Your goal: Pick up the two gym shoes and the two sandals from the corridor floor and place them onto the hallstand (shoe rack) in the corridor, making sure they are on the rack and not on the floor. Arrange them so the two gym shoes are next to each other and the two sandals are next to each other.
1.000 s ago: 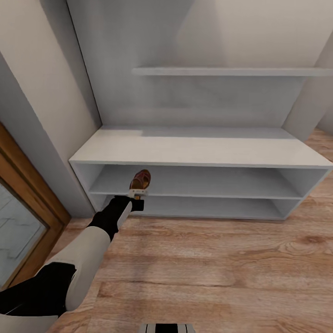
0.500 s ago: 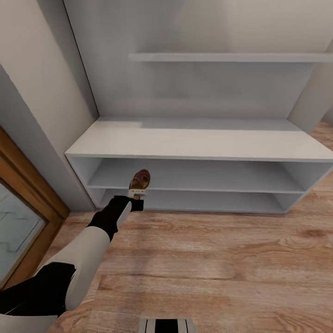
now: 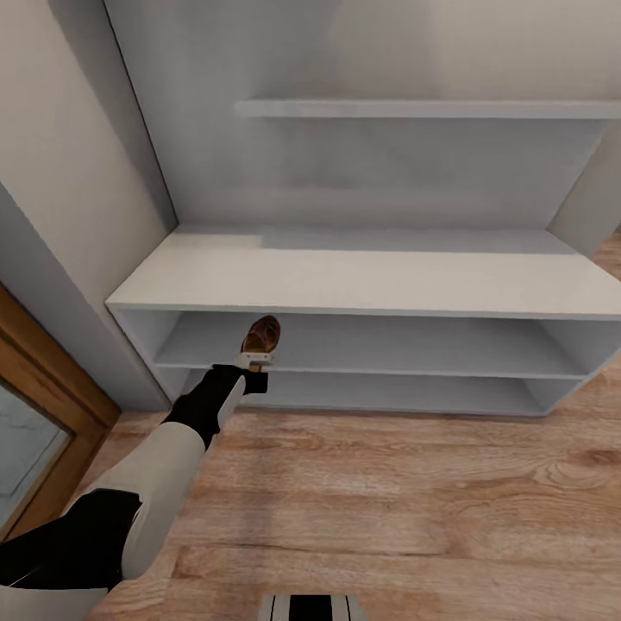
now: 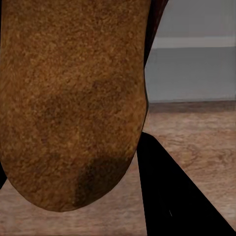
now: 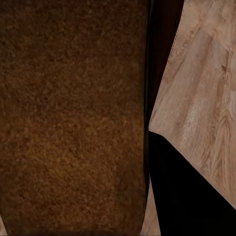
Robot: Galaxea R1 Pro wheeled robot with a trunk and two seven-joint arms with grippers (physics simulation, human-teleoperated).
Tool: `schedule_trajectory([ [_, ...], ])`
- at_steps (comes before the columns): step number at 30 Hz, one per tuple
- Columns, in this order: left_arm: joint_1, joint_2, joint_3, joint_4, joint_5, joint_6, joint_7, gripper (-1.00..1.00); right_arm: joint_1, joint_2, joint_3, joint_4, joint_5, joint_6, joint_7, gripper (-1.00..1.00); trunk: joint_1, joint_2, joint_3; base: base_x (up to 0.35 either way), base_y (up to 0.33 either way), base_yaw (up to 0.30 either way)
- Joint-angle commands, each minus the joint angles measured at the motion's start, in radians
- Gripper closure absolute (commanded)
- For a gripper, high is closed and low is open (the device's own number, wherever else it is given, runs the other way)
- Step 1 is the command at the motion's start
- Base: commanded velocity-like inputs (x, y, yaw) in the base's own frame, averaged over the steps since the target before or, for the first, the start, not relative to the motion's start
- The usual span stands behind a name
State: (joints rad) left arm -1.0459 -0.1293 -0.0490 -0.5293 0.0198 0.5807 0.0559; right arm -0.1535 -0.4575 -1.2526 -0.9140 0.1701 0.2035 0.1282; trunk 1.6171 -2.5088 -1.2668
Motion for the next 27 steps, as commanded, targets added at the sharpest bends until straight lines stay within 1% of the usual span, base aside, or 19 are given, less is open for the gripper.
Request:
schedule_trajectory([
  [1, 0.0, 0.0, -0.005, -0.001, 0.0, 0.005, 0.005, 1.0, -0.001, 0.0, -0.005, -0.002, 0.008, 0.005, 0.008, 1.0, 0.0, 0.0, -0.001, 0.336, 0.0, 0.0],
  [17, 0.0, 0.0, -0.005, -0.001, 0.002, 0.005, 0.005, 1.0, -0.001, 0.0, -0.004, -0.002, 0.008, 0.005, 0.008, 1.0, 0.0, 0.0, -0.001, 0.33, 0.0, 0.0],
  [27, 0.0, 0.0, -0.005, -0.001, 0.003, 0.005, 0.005, 1.0, -0.001, 0.0, -0.004, -0.002, 0.008, 0.005, 0.008, 1.0, 0.0, 0.0, -0.001, 0.031, 0.0, 0.0],
])
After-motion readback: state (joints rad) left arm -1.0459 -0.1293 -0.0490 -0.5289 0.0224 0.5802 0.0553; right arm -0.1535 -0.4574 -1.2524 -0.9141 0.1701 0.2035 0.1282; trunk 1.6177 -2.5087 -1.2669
